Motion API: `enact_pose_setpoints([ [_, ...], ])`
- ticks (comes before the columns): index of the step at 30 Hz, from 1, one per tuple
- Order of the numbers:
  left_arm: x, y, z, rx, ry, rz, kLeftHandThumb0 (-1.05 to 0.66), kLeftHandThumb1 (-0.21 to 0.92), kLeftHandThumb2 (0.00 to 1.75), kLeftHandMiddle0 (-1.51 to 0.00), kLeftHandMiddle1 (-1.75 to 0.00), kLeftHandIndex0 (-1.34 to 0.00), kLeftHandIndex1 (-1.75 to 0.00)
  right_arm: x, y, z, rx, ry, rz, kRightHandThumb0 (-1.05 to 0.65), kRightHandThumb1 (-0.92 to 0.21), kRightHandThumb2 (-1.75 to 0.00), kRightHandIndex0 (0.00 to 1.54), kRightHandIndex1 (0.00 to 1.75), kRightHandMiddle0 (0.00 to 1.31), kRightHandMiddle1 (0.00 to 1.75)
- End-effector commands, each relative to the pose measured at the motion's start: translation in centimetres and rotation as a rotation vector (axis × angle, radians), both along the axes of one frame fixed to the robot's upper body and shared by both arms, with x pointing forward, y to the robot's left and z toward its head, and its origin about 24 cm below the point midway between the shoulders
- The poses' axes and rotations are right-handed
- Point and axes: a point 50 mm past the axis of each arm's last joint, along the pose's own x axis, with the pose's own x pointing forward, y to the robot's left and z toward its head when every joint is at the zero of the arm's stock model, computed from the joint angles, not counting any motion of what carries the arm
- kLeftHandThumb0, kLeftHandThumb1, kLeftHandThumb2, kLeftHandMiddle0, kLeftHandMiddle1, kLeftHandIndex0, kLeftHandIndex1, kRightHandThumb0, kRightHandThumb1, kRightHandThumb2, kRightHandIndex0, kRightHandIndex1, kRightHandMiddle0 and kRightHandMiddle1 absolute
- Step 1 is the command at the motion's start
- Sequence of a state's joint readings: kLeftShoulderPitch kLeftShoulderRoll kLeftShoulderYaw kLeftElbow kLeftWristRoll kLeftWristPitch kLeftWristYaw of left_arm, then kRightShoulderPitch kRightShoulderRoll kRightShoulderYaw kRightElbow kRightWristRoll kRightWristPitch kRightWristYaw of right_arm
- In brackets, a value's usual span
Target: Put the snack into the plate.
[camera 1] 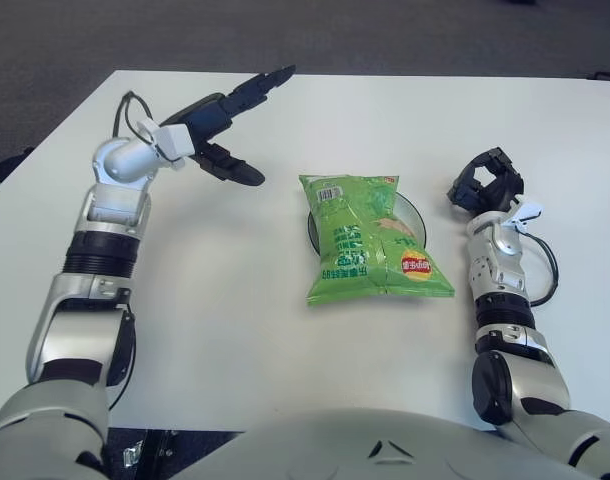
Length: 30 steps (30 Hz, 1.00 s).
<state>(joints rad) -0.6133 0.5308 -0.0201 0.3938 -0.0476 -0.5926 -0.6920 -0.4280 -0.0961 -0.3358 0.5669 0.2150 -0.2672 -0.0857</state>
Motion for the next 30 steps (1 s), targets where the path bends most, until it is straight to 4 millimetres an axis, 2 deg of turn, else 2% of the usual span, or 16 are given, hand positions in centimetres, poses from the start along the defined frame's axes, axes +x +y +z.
enact_pose_setpoints([
  [1, 0.0, 1.5, -1.0, -0.061, 0.002, 0.081, -1.05, 0.89, 0.19, 0.0, 0.0, 0.0, 0.0, -1.6, 0.2, -3.3, 0.032, 0.119, -0.007, -0.52, -0.24, -1.42, 1.35, 1.75, 0.68, 1.75],
  [3, 0.1, 2.0, -1.6, -0.09, 0.024, 0.11, -1.05, 0.9, 0.19, 0.0, 0.0, 0.0, 0.0, -1.6, 0.2, -3.3, 0.031, 0.119, -0.005, -0.51, -0.24, -1.41, 1.35, 1.75, 0.68, 1.75],
  [11, 0.4, 2.9, -3.8, -0.394, 0.239, 0.132, -1.05, 0.92, 0.21, 0.0, 0.0, 0.0, 0.0, -1.6, 0.2, -3.3, 0.04, 0.124, -0.001, -0.51, -0.25, -1.41, 1.33, 1.75, 0.67, 1.75],
  [20, -0.7, 2.9, -6.7, -0.697, 0.409, 0.139, -1.04, 0.92, 0.27, -0.01, -0.01, 0.0, 0.0, -1.6, 0.2, -3.2, 0.039, 0.131, 0.005, -0.51, -0.25, -1.4, 1.33, 1.75, 0.67, 1.75],
  [28, -1.6, 2.9, -8.9, -0.774, 0.458, 0.177, -0.99, 0.92, 0.39, -0.11, -0.06, -0.03, -0.02, -1.6, 0.4, -3.2, 0.036, 0.136, 0.008, -0.51, -0.25, -1.4, 1.32, 1.75, 0.67, 1.75],
  [30, -1.7, 2.9, -9.4, -0.783, 0.466, 0.192, -0.98, 0.92, 0.42, -0.12, -0.08, -0.01, -0.11, -1.6, 0.4, -3.2, 0.037, 0.138, 0.009, -0.51, -0.25, -1.4, 1.32, 1.75, 0.67, 1.75],
])
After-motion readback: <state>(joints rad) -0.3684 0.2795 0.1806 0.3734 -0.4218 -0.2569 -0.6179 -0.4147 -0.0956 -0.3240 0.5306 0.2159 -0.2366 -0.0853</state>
